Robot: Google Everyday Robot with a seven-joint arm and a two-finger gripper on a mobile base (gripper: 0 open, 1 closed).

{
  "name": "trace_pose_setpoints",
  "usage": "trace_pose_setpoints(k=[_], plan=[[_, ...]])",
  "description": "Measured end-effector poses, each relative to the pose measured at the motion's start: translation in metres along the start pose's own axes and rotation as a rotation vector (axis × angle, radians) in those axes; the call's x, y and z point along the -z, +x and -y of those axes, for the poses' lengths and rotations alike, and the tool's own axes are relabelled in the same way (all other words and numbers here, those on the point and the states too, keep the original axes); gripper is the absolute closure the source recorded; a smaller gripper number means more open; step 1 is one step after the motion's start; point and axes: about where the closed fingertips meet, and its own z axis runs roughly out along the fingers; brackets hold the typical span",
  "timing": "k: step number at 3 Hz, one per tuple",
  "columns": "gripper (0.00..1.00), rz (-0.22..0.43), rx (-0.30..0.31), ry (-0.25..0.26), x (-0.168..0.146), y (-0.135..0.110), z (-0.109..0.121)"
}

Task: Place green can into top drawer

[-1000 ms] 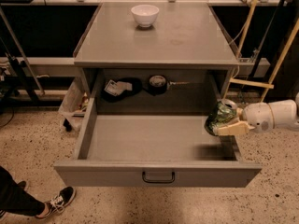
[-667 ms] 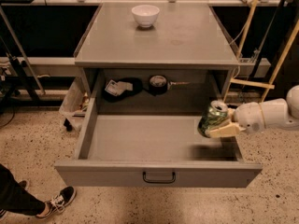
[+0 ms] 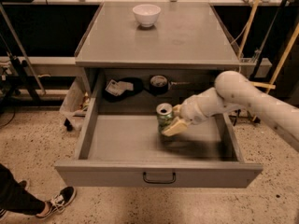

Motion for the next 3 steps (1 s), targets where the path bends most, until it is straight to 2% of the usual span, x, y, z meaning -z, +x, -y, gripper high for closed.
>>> trace_pose_setpoints(k=[1,2,3], plan=[[1.00,-0.010,0.041,-0.039,-0.0252,-0.0185,0.0002],[0.81,-0.010,0.039,-0.038,-0.0247,-0.0178,0.0001],[0.58,-0.010,0.039,-0.038,-0.0247,-0.0178,0.0001]])
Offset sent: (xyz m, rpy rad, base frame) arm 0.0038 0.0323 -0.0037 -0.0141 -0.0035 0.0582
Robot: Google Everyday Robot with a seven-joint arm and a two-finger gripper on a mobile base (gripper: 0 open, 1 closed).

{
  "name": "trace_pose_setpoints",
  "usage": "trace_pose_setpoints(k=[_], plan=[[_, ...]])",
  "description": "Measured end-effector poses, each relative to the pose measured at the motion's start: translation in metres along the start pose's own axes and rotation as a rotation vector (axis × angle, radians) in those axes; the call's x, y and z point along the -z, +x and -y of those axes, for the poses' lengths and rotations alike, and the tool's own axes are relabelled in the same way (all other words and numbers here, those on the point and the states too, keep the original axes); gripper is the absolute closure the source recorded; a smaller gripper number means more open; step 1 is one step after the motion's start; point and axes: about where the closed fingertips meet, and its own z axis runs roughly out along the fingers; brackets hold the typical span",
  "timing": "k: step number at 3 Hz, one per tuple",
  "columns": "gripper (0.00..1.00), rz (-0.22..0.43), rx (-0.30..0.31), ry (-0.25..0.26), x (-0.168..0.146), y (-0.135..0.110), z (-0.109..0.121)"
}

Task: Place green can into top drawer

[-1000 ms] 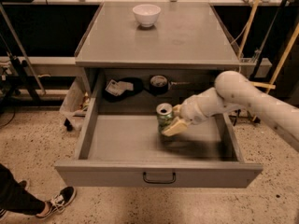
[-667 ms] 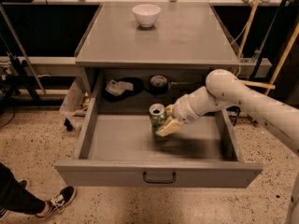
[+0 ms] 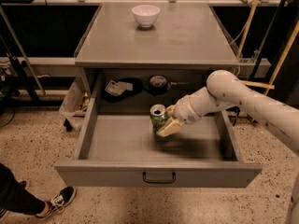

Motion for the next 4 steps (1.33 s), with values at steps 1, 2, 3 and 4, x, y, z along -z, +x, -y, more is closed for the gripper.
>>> trace_pose_setpoints(k=[1,2,3,4], plan=[[0.35,0.000,0.000,0.000,0.0000,0.0000,0.0000],[0.12,0.000,0.000,0.000,-0.0001,0.0000,0.0000],[0.00,0.000,0.000,0.000,-0.0001,0.0000,0.0000],[0.00,0.000,0.000,0.000,-0.0001,0.0000,-0.0001]])
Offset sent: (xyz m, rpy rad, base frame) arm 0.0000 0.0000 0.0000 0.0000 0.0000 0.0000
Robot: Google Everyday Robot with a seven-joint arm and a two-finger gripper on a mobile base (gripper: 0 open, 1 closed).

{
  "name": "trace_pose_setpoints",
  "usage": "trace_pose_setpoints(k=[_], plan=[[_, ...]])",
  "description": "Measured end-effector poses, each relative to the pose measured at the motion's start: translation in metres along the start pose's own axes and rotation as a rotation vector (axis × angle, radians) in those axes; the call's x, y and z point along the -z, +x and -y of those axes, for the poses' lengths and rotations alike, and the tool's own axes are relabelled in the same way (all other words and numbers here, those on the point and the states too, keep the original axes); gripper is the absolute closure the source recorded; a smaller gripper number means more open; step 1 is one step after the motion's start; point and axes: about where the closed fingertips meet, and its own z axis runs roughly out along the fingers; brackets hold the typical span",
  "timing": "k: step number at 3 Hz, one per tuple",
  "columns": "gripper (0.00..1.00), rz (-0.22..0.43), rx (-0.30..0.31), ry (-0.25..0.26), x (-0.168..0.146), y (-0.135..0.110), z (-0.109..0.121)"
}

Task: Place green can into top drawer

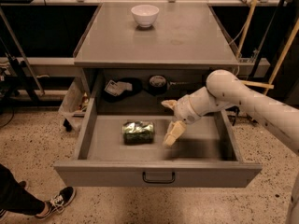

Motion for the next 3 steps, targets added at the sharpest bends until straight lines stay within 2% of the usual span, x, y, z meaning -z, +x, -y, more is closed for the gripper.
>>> trace_pose_setpoints(k=[1,2,3], plan=[[0.00,0.005,0.014,0.018,0.006,-0.009,-0.006],[0.00,0.012,0.007,0.103,0.038,-0.041,-0.028],[0.00,0.046,-0.028,0.247,0.090,-0.094,-0.072]])
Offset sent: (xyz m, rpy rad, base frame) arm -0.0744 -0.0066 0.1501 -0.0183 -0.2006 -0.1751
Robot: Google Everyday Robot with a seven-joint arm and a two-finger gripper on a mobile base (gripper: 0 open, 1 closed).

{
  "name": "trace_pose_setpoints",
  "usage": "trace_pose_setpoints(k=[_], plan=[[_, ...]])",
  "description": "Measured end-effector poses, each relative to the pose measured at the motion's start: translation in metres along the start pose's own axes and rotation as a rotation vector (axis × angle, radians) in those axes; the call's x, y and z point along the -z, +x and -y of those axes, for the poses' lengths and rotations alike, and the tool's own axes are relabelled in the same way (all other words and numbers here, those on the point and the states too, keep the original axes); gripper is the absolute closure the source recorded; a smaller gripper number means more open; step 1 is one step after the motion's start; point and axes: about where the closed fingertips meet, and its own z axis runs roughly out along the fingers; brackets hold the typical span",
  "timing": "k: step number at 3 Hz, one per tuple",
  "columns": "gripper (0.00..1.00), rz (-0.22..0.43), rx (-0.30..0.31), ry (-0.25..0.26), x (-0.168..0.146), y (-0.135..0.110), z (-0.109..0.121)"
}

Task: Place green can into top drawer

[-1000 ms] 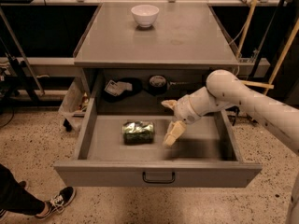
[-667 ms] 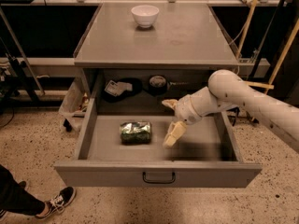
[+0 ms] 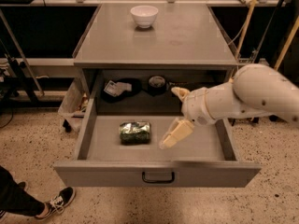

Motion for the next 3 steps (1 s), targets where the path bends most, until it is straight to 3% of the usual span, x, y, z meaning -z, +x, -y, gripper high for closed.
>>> trace_pose_setpoints(k=[1,2,3], plan=[[0.00,0.067,0.043,0.133,0.040,-0.076,-0.047],[0.00,0.103,0.114,0.201,0.069,-0.140,-0.076],[0.00,0.103,0.112,0.205,0.070,-0.141,-0.076]])
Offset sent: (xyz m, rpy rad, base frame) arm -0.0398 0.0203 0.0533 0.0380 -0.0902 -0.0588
